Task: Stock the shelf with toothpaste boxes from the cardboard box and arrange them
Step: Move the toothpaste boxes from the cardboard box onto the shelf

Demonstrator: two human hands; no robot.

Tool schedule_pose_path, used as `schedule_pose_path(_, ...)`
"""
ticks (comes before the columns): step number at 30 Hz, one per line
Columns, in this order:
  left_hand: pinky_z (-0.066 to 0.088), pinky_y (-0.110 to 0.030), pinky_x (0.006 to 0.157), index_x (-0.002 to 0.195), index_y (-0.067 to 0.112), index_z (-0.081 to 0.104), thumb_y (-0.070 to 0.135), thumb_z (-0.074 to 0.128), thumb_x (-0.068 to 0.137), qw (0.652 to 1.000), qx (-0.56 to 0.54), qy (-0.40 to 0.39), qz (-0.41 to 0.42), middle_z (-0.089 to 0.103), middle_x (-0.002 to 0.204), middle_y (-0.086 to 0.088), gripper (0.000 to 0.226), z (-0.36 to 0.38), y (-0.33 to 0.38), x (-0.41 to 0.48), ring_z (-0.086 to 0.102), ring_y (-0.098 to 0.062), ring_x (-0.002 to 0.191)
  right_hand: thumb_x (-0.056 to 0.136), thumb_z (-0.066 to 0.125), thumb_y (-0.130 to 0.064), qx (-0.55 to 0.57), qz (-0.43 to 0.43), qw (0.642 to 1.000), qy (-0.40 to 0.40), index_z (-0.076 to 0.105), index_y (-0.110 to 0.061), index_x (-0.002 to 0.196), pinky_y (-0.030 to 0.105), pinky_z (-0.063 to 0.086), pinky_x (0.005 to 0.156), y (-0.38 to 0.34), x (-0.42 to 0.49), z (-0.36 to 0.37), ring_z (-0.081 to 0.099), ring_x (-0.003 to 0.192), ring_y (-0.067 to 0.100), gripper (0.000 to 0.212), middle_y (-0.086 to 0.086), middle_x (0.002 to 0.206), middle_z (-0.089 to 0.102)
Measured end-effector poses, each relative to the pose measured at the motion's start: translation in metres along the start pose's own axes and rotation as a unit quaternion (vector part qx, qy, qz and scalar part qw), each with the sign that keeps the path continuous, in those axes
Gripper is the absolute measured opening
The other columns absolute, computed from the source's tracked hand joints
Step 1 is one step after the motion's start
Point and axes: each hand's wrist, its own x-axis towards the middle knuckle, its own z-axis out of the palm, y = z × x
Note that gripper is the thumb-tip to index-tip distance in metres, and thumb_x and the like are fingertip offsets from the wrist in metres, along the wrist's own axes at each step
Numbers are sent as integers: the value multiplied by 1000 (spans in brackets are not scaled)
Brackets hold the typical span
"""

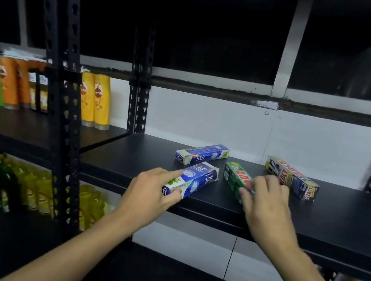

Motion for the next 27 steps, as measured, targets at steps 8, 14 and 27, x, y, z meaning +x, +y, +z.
schedule_pose_path(8, 53, -27, 79, 128, 29, 66, 43, 53, 82, 998, 46, 47, 1, 68, 116, 8, 49, -36, -33, -5, 58, -2, 101, 91, 59, -33, 15, 64, 982, -176, 65, -13, 111, 40, 43, 89, -21, 33, 13, 54, 101, 36, 29, 12, 113, 61)
schedule_pose_path(14, 52, -30, 78, 126, 24, 68, 41, 59, 85, 990, 103, 89, -39, 68, 118, 3, 45, -60, -76, -3, 60, -9, 105, 78, 54, -27, 36, 112, 955, -274, 54, -20, 102, 36, 42, 70, -35, 48, 32, 49, 94, 37, 25, 12, 92, 62)
schedule_pose_path(27, 52, -42, 75, 132, 18, 58, 38, 51, 93, 965, 228, -1, -133, 65, 108, -11, 44, -37, -128, 68, 61, -34, 97, 86, 63, -19, 25, 139, 955, -261, 51, -20, 141, 36, 40, 103, -12, 82, 72, 50, 127, 35, 56, 5, 146, 50)
